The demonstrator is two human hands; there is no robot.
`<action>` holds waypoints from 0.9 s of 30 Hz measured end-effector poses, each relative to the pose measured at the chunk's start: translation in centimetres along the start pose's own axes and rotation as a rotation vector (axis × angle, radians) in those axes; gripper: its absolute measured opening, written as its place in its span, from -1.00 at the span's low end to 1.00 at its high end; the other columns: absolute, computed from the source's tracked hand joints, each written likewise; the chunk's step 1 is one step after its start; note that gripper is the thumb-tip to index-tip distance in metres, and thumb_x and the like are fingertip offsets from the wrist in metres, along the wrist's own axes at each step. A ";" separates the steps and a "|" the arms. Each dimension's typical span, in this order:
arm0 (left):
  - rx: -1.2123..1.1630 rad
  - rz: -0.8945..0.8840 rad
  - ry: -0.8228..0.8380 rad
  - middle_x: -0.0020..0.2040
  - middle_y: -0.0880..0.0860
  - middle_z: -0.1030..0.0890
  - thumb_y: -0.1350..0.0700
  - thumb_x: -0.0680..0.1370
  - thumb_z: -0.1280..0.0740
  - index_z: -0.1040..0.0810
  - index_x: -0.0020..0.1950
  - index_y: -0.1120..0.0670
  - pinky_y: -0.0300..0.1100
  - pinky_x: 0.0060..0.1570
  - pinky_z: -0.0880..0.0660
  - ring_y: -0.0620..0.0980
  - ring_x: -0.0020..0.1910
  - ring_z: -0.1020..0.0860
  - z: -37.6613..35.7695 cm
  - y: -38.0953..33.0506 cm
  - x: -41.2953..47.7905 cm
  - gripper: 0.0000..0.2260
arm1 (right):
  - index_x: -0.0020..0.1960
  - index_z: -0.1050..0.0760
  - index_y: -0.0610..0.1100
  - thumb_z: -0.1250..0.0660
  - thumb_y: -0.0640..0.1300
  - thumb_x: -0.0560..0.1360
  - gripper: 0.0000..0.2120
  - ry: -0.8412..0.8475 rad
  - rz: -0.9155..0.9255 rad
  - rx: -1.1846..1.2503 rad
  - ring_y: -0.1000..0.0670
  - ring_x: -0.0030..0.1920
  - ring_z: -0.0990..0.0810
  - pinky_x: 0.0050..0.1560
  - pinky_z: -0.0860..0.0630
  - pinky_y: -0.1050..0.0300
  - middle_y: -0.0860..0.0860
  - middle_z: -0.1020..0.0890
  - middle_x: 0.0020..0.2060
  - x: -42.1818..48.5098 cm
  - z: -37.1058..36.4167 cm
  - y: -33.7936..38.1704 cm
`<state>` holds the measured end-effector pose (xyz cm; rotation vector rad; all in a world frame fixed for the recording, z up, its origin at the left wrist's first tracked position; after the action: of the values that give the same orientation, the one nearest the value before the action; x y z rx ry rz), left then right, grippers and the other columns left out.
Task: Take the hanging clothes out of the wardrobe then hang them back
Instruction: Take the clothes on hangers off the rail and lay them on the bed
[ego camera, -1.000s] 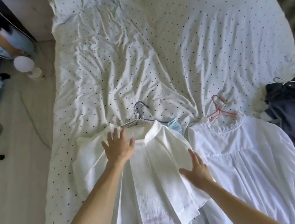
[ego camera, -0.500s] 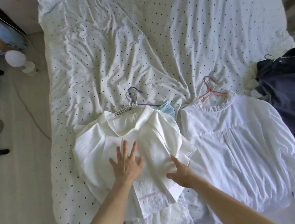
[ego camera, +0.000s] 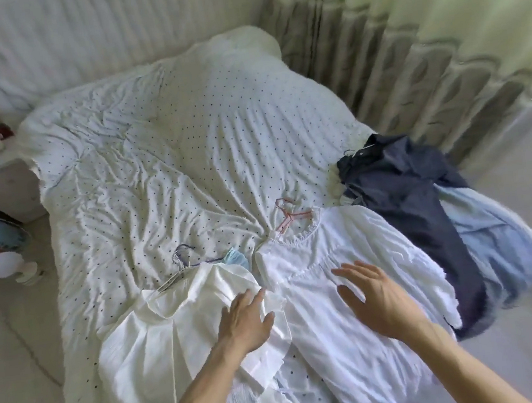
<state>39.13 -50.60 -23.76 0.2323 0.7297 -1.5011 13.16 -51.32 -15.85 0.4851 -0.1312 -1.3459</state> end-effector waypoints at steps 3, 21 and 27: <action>0.038 -0.166 -0.087 0.62 0.01 -0.09 -0.18 0.64 -0.10 -0.06 0.62 -0.10 0.08 0.53 -0.07 0.02 0.59 -0.05 3.0 -9.2 -0.3 -0.44 | 0.36 -0.52 0.09 -0.18 0.14 0.60 -0.62 -0.292 -0.029 -0.023 -0.05 0.46 -0.39 0.44 -0.36 0.01 0.08 -0.55 0.34 -5.6 6.8 -4.3; 0.329 -1.300 -0.276 0.57 -0.06 -0.25 -0.24 0.56 -0.15 -0.25 0.55 -0.19 0.01 0.52 -0.11 -0.03 0.58 -0.12 -2.2 -67.5 -19.2 -0.46 | 0.33 -0.51 0.21 -0.08 0.23 0.55 -0.56 -1.145 -0.884 -0.071 0.05 0.51 -0.27 0.45 -0.33 -0.08 0.15 -0.52 0.36 -51.0 25.2 -26.8; 0.406 -1.655 -0.165 0.59 -0.08 -0.19 -0.16 0.63 -0.19 -0.18 0.57 -0.21 -0.05 0.54 -0.04 -0.02 0.58 -0.08 -11.1 -81.8 -28.8 -0.50 | 0.39 -0.46 0.20 -0.10 0.22 0.56 -0.55 -1.259 -1.201 -0.140 0.08 0.52 -0.22 0.48 -0.28 -0.04 0.15 -0.49 0.39 -64.0 25.3 -28.8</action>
<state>-39.27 -28.48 7.96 -0.3159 0.3853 -3.1911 -36.87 -0.87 6.79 -0.6144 -0.8658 -2.6575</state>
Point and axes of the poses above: each hand's wrist, its own x-axis towards the middle knuckle, its own z-axis out of the back of the hand, y = z × x, the point moved 4 cm from there along x, towards the middle knuckle
